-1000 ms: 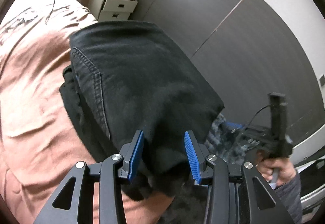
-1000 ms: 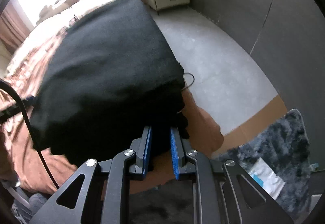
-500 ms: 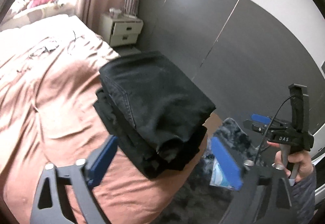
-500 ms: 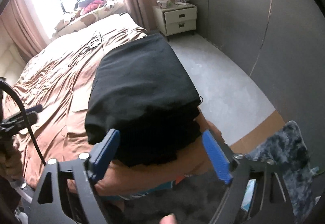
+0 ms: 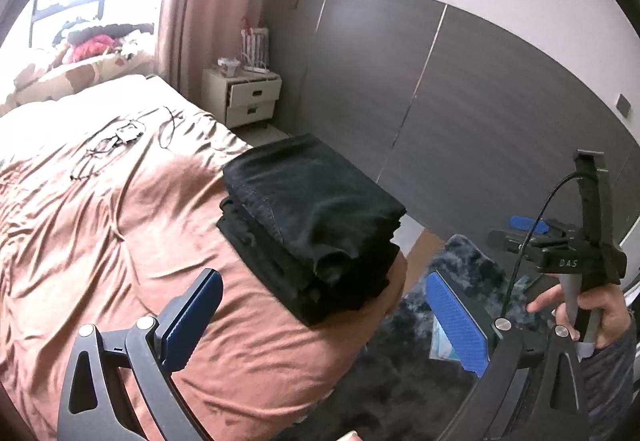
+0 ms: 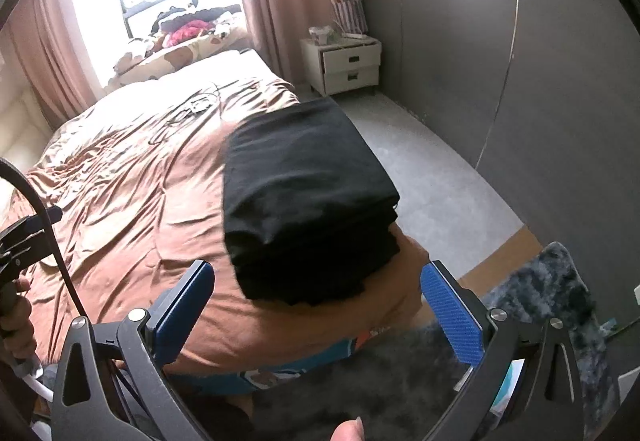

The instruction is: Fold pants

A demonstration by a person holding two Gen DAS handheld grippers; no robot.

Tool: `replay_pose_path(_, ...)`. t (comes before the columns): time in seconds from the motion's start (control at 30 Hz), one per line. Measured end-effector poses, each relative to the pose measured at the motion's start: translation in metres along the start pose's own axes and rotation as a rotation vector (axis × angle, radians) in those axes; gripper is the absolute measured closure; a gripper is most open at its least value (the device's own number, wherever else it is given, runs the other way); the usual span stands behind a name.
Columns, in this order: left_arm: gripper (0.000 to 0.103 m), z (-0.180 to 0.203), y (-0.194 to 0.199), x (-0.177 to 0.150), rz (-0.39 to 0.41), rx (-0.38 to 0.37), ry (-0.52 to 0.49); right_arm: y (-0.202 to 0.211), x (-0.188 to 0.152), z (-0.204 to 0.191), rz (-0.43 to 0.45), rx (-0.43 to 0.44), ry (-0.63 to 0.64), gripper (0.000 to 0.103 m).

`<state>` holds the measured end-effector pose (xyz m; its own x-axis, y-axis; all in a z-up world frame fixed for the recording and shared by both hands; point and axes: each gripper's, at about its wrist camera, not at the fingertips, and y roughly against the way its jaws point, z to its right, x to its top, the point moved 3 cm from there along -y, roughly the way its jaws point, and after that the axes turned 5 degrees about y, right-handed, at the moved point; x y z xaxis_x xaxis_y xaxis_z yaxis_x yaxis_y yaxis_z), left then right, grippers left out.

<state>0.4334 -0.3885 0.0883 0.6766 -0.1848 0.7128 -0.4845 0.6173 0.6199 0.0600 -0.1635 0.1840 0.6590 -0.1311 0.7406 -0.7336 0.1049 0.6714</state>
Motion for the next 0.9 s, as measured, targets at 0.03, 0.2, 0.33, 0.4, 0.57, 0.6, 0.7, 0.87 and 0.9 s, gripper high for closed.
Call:
replay_pose_path(0.03,0.0,0.001,0.007,-0.003,0.005,-0.009,-0.002,0.004,-0.004,-0.005,0.004,-0.002,0.003,0.0)
replay_pose_path(0.2,0.0,0.006,0.039,-0.018,0.02,-0.009,-0.035,0.035,-0.029,-0.022,0.029,0.015,-0.006,0.0)
replay_pose_path(0.33,0.0,0.002,0.065,-0.031,0.038,0.012,-0.036,0.056,-0.043,-0.037,0.052,0.005,0.001,0.0)
replay_pose_path(0.4,0.0,0.0,0.077,-0.039,0.047,0.022,-0.031,0.067,-0.051,-0.045,0.064,0.008,0.004,0.0)
replay_pose_path(0.57,0.0,-0.006,0.105,-0.055,0.08,0.042,-0.021,0.088,-0.067,-0.058,0.092,0.012,0.013,0.0)
replay_pose_path(0.6,0.0,-0.008,0.111,-0.059,0.087,0.044,-0.015,0.092,-0.07,-0.06,0.097,0.013,0.015,0.0)
replay_pose_path(0.7,0.0,-0.013,0.127,-0.068,0.108,0.053,-0.003,0.105,-0.082,-0.069,0.114,0.017,0.025,0.0)
replay_pose_path(0.87,0.0,-0.018,0.161,-0.088,0.156,0.063,-0.01,0.118,-0.104,-0.083,0.143,0.039,0.031,0.0)
replay_pose_path(0.9,0.0,-0.02,0.168,-0.092,0.169,0.068,-0.007,0.118,-0.107,-0.084,0.148,0.041,0.033,0.0)
